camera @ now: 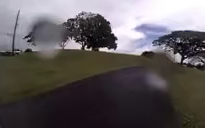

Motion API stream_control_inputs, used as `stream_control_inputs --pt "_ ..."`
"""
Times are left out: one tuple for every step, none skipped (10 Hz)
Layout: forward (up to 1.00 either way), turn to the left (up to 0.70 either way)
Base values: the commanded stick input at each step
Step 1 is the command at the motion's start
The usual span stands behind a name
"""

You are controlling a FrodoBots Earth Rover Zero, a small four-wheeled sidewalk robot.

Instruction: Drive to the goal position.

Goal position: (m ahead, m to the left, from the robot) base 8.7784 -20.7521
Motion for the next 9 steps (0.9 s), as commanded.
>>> stream_control_inputs --pt "0.85 -0.34" --pt "0.85 -0.3" --pt "0.85 -0.05" --pt "0.85 -0.01" --pt "0.85 0.0" --pt "0.85 0.0" --pt "0.85 0.0" --pt "0.85 0.0" --pt "0.85 0.0"
